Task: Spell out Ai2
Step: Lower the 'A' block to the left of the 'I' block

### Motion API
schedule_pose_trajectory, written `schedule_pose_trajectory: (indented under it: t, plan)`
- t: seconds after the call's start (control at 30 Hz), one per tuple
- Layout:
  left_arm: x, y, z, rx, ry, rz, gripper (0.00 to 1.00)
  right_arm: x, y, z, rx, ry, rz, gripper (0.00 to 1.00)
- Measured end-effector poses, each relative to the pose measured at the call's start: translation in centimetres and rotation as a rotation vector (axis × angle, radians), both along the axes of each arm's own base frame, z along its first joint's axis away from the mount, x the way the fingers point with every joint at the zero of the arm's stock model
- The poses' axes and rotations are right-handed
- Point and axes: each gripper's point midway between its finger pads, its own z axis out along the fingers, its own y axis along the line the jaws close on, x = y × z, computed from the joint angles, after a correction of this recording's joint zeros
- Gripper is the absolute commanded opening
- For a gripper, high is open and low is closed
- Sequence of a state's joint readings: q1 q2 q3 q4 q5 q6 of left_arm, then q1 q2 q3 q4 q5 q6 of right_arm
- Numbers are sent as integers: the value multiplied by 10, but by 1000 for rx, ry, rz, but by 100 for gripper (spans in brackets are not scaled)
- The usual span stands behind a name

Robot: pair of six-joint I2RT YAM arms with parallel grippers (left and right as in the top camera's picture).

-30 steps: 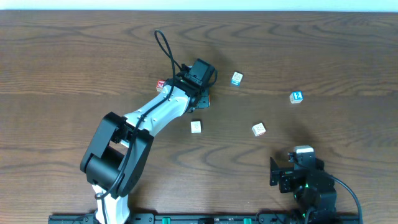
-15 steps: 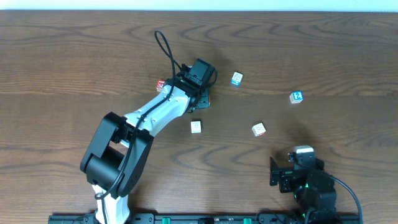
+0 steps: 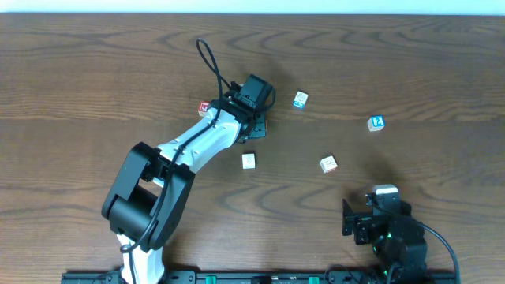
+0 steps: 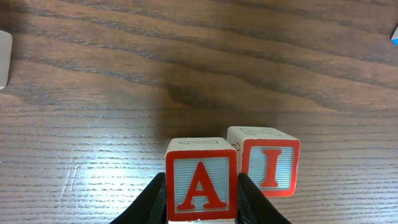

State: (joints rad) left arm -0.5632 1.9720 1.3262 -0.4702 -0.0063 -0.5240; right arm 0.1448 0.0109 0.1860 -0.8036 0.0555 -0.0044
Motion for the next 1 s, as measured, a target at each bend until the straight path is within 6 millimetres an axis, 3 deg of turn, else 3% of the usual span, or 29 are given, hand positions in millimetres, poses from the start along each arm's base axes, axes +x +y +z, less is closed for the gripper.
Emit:
schedule_pose_trajectory:
  t: [0.27,1.0]
  plan:
    - [0,0,0,0,0,0,40,0,0,0,0,0,0,99]
    - [0,0,0,-2,0,3,41,0,0,0,0,0,0,99]
